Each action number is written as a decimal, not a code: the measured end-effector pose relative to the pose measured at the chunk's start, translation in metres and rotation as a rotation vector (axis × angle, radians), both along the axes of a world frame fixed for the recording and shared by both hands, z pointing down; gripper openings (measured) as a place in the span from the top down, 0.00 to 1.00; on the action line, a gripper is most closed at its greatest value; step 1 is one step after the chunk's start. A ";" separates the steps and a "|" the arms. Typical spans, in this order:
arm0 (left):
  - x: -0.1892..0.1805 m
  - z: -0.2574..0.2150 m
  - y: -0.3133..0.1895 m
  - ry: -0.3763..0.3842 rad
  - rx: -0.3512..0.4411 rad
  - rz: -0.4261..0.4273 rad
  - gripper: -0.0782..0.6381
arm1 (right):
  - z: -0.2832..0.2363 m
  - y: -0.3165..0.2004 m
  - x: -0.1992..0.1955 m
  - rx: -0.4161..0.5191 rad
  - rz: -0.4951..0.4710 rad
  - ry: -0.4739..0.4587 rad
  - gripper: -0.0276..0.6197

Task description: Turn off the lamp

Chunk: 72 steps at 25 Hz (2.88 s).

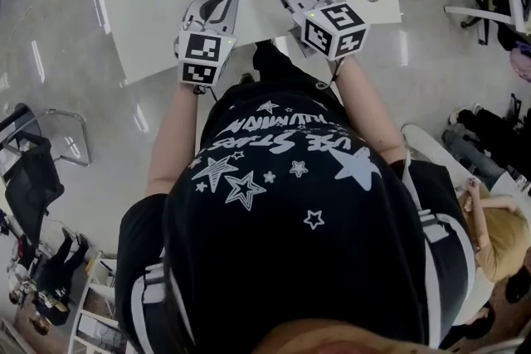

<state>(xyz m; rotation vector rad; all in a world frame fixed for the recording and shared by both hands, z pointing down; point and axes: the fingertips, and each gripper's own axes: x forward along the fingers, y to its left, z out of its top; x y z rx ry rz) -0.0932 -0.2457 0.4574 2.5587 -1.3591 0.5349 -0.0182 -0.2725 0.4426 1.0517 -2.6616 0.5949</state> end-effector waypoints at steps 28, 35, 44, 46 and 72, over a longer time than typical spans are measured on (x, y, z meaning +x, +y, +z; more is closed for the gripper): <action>0.012 0.079 -0.049 -0.393 0.037 0.260 0.67 | 0.056 -0.026 -0.034 -0.124 -0.147 0.082 0.95; 0.005 0.088 -0.051 -0.447 -0.005 0.274 0.68 | 0.061 -0.027 -0.044 -0.158 -0.173 0.098 0.95; 0.006 0.089 -0.051 -0.422 -0.039 0.287 0.70 | 0.076 -0.024 -0.054 -0.212 -0.222 0.138 0.95; 0.007 0.088 -0.051 -0.421 -0.051 0.291 0.70 | 0.080 -0.025 -0.053 -0.227 -0.228 0.151 0.95; 0.013 0.091 -0.054 -0.420 -0.114 0.305 0.71 | 0.094 -0.032 -0.050 -0.254 -0.263 0.294 0.95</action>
